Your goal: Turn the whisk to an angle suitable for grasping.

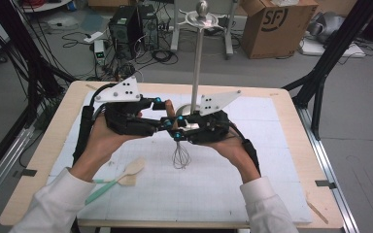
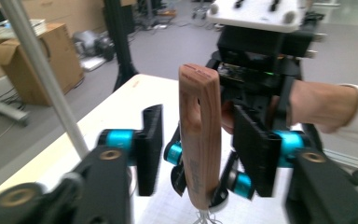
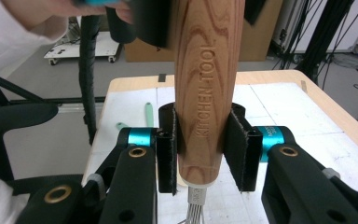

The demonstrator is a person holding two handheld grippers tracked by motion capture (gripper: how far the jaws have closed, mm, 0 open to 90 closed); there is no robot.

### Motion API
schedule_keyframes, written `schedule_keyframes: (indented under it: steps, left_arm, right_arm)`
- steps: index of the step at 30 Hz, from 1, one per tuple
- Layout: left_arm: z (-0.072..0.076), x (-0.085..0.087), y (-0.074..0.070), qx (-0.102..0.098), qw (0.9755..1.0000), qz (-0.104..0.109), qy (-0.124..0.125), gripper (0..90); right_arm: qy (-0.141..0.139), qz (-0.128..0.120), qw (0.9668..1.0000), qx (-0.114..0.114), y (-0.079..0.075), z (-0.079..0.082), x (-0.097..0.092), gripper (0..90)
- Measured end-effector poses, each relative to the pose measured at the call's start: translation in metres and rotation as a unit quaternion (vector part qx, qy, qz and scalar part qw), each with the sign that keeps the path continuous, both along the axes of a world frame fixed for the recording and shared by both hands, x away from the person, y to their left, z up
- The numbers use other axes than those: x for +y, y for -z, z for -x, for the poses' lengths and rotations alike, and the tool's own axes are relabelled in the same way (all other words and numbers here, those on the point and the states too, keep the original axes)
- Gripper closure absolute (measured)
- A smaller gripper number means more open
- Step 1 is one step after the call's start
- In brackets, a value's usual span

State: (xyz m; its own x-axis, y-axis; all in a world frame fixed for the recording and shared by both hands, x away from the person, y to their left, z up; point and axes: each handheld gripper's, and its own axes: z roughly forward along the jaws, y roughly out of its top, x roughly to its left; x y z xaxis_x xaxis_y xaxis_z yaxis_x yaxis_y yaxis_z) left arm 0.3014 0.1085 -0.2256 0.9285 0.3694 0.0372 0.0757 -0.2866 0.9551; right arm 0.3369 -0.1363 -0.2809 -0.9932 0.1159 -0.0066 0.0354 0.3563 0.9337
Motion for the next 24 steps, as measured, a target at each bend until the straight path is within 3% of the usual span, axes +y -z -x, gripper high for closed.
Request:
schedule_keyframes:
  steps: [3,6,7,10,12,16,22,23,24]
  left_arm:
    - [0.001,0.004,-0.001,-0.007,0.9995,0.003,0.030,40.2]
    - [0.001,0.008,-0.002,-0.005,0.9982,0.009,0.060,22.5]
    - [0.001,0.009,-0.002,-0.002,0.9976,0.007,0.068,12.5]
    - [0.002,0.011,-0.002,-0.002,0.9958,0.000,0.092,1.6]
    - [0.002,0.012,-0.002,0.002,0.9950,-0.005,0.100,1.6]
    - [0.004,0.013,-0.002,-0.008,0.9934,-0.005,0.114,1.6]
    - [0.005,0.011,-0.002,-0.006,0.9861,0.000,0.166,10.5]
    - [0.005,0.011,-0.002,-0.005,0.9856,0.000,0.169,13.6]
    - [0.005,0.010,-0.002,-0.003,0.9852,-0.001,0.171,13.6]
  right_arm:
    - [-0.002,-0.003,1.0000,0.001,0.000,-0.001,-0.003,68.0]
    - [-0.018,-0.006,0.9998,0.008,-0.001,-0.001,-0.006,68.0]
    - [-0.038,-0.007,0.9992,0.011,-0.002,0.000,-0.007,68.0]
    - [-0.060,-0.007,0.9981,0.009,-0.002,0.001,-0.007,68.0]
    - [-0.067,-0.006,0.9977,0.010,-0.002,0.001,-0.007,68.0]
    - [-0.103,-0.007,0.9945,0.018,0.000,0.003,-0.002,68.0]
    - [-0.140,-0.004,0.9900,0.016,0.001,0.006,0.005,68.0]
    - [-0.156,-0.006,0.9876,0.016,0.001,0.007,0.007,68.0]
    - [-0.156,-0.006,0.9876,0.016,0.001,0.007,0.007,68.0]
